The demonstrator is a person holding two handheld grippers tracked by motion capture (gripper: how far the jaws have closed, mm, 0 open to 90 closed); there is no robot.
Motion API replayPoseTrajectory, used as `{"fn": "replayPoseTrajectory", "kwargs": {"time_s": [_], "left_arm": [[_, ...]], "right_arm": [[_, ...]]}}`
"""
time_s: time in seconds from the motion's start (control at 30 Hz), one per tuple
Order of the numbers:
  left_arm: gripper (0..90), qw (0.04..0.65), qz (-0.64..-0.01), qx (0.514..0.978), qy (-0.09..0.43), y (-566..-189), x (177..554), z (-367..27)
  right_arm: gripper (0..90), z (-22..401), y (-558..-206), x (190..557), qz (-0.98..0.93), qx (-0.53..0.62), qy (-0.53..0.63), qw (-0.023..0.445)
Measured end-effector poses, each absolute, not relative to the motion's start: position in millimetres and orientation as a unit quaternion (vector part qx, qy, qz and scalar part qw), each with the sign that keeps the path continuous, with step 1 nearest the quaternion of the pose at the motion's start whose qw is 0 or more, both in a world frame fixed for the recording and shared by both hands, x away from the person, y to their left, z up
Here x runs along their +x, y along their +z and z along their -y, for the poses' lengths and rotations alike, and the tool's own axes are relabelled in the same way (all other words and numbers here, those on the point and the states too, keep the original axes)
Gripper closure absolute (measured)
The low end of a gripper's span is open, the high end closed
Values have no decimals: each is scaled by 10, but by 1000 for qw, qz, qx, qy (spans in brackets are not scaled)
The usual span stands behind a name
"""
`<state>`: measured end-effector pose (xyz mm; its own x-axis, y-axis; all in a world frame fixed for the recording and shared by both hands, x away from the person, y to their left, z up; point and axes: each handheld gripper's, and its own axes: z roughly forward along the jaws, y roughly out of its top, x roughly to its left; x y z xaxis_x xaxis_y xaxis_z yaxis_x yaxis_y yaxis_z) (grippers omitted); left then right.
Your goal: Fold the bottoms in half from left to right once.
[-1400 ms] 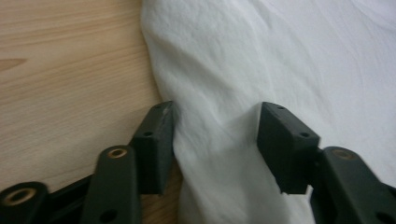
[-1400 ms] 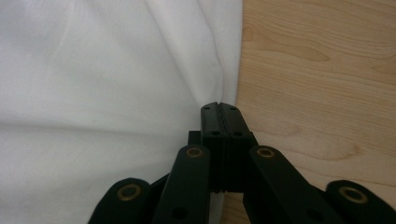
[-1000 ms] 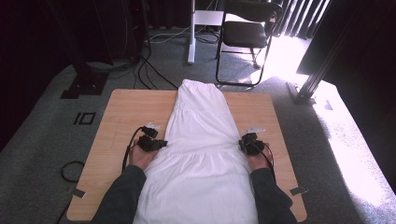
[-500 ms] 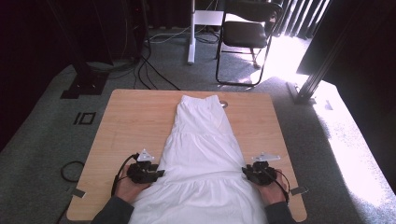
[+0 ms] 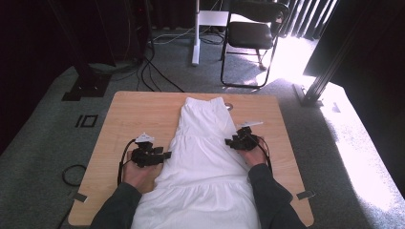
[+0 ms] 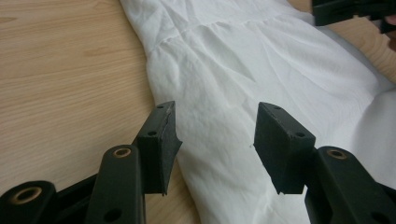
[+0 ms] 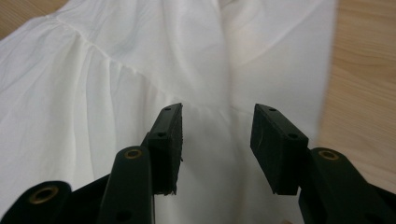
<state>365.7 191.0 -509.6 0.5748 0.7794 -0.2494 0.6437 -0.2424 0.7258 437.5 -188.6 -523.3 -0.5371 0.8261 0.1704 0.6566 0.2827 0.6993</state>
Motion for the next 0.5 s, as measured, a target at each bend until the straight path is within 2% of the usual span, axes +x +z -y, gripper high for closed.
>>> {"fn": "replayPoseTrajectory", "kwargs": {"time_s": [0.07,0.1,0.13,0.17,0.23,0.27,0.3,0.37,0.5], "left_arm": [[490,409,-454,787,83,-5118,3677,-1885],[485,395,-454,794,86,-5178,3719,-1842],[480,395,-454,794,86,-5178,3719,-1842],[478,390,-457,796,79,-5241,3753,-1814],[478,390,-458,795,71,-5292,3758,-1793],[477,390,-458,795,71,-5292,3758,-1793],[475,385,-457,798,69,-5328,3752,-1771],[471,385,-459,798,68,-5348,3738,-1755],[470,372,-455,806,65,-5389,3741,-1742]], "right_arm": [[546,1843,-5266,4421,-795,470,368,106],[698,1771,-5321,4477,-803,471,353,93],[698,1771,-5321,4477,-803,471,353,93],[866,1723,-5291,4453,-812,456,348,106],[886,1727,-5137,4372,-806,445,365,140],[886,1727,-5137,4372,-806,445,365,140],[888,1796,-4876,4256,-785,433,403,185],[888,1908,-4638,4147,-758,436,426,232],[884,2032,-4665,4193,-759,461,387,247]]}}
